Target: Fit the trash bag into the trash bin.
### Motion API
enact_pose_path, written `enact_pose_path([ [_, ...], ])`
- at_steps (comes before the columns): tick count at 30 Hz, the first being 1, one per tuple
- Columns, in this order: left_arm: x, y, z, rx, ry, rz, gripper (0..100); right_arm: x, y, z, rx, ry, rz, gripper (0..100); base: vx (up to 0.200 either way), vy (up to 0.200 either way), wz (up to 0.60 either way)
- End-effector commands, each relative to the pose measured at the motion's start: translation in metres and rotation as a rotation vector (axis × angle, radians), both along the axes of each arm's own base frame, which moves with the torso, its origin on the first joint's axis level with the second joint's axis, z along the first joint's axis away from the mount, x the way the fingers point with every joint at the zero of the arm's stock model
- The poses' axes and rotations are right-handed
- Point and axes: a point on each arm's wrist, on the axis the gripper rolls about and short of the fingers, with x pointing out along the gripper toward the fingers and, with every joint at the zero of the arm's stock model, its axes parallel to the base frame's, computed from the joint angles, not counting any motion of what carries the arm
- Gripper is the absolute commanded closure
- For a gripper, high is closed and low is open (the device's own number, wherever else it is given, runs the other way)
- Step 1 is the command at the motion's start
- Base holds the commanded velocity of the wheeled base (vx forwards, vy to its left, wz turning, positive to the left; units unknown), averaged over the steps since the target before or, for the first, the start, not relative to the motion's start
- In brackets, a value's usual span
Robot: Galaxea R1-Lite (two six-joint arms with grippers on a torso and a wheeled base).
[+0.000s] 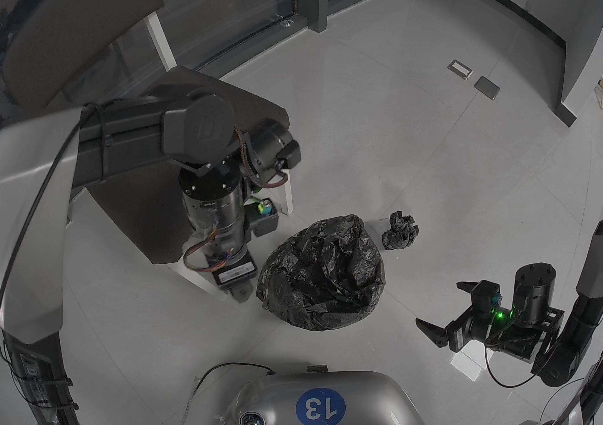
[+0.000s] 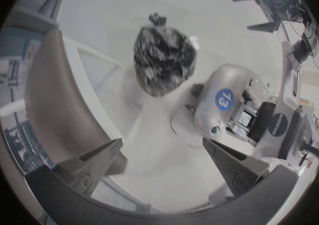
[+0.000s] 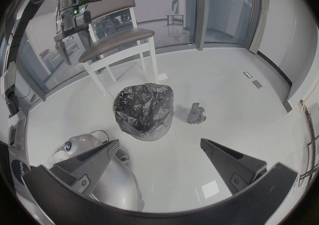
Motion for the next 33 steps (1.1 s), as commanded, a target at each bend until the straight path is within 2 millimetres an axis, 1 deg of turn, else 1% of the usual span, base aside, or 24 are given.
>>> enact_pose_path([
  [1, -0.038, 0.011, 0.001, 0.147, 0.219, 0.228, 0, -0.001, 0.001, -0.001, -0.004, 0.005, 0.01, 0, 0.0, 0.0, 0.0],
  [2, -0.043, 0.007, 0.002, 0.133, 0.202, 0.268, 0, -0.001, 0.002, -0.002, -0.007, 0.01, 0.011, 0, 0.0, 0.0, 0.0],
  [4, -0.043, 0.007, 0.002, 0.133, 0.202, 0.268, 0, -0.001, 0.002, -0.002, -0.007, 0.01, 0.011, 0, 0.0, 0.0, 0.0],
  [5, -0.053, 0.0, 0.008, 0.071, 0.128, 0.461, 0, -0.004, 0.003, -0.003, -0.009, 0.019, 0.023, 0, 0.0, 0.0, 0.0],
  [7, -0.06, 0.003, 0.018, 0.021, 0.086, 0.553, 0, -0.005, 0.002, -0.004, -0.012, 0.025, 0.025, 0, 0.0, 0.0, 0.0],
  [8, -0.068, 0.011, 0.034, -0.031, 0.057, 0.576, 0, -0.006, 0.003, -0.005, -0.015, 0.03, 0.026, 0, 0.0, 0.0, 0.0],
  [9, -0.071, 0.013, 0.038, -0.043, 0.051, 0.575, 0, -0.006, 0.002, -0.005, -0.015, 0.032, 0.026, 0, 0.0, 0.0, 0.0],
  [10, -0.085, 0.026, 0.061, -0.111, 0.013, 0.558, 0, -0.006, 0.003, -0.006, -0.017, 0.036, 0.026, 0, 0.0, 0.0, 0.0],
  [12, -0.107, 0.042, 0.089, -0.205, -0.046, 0.509, 0, -0.006, 0.003, -0.007, -0.019, 0.04, 0.026, 0, 0.0, 0.0, 0.0],
  [13, -0.121, 0.049, 0.105, -0.284, -0.093, 0.475, 0, -0.006, 0.003, -0.008, -0.021, 0.044, 0.026, 0, 0.0, 0.0, 0.0],
  [14, -0.131, 0.054, 0.118, -0.365, -0.143, 0.456, 0, -0.006, 0.003, -0.009, -0.023, 0.048, 0.026, 0, 0.0, 0.0, 0.0],
  [15, -0.133, 0.055, 0.121, -0.382, -0.152, 0.455, 0, -0.006, 0.003, -0.009, -0.024, 0.05, 0.026, 0, 0.0, 0.0, 0.0],
  [16, -0.149, 0.069, 0.149, -0.583, -0.275, 0.429, 0, -0.007, 0.002, -0.01, -0.027, 0.057, 0.026, 0, 0.0, 0.0, 0.0],
  [17, -0.158, 0.079, 0.149, -0.677, -0.348, 0.424, 0, -0.008, 0.002, -0.012, -0.031, 0.064, 0.029, 0, 0.0, 0.0, 0.0],
  [19, -0.162, 0.084, 0.133, -0.696, -0.397, 0.433, 0, -0.009, 0.002, -0.013, -0.034, 0.071, 0.031, 0, 0.0, 0.0, 0.0],
  [20, -0.168, 0.093, 0.099, -0.733, -0.516, 0.463, 0, -0.01, 0.003, -0.015, -0.038, 0.08, 0.036, 0, 0.0, 0.0, 0.0],
  [23, -0.18, 0.111, 0.047, -0.763, -0.682, 0.524, 0, -0.01, 0.004, -0.016, -0.039, 0.087, 0.038, 0, 0.0, 0.0, 0.0],
  [24, -0.184, 0.117, 0.034, -0.763, -0.709, 0.542, 0, -0.01, 0.004, -0.016, -0.04, 0.088, 0.037, 0, 0.0, 0.0, 0.0],
  [25, -0.191, 0.127, 0.02, -0.749, -0.732, 0.566, 0, -0.01, 0.004, -0.017, -0.041, 0.089, 0.037, 0, 0.0, 0.0, 0.0],
  [26, -0.194, 0.132, 0.017, -0.744, -0.741, 0.577, 0, -0.01, 0.004, -0.017, -0.04, 0.09, 0.036, 0, 0.0, 0.0, 0.0],
  [27, -0.204, 0.148, 0.008, -0.734, -0.771, 0.624, 0, -0.01, 0.004, -0.017, -0.042, 0.092, 0.035, 0, 0.0, 0.0, 0.0],
  [28, -0.204, 0.148, 0.008, -0.734, -0.771, 0.624, 0, -0.01, 0.004, -0.017, -0.042, 0.092, 0.035, 0, 0.0, 0.0, 0.0],
  [29, -0.217, 0.174, 0.0, -0.722, -0.838, 0.729, 0, -0.009, 0.005, -0.017, -0.042, 0.087, 0.029, 0, 0.0, 0.0, 0.0],
  [33, -0.237, 0.203, -0.006, -0.692, -0.975, 0.921, 0, -0.009, 0.004, -0.017, -0.04, 0.086, 0.023, 0, 0.0, 0.0, 0.0],
])
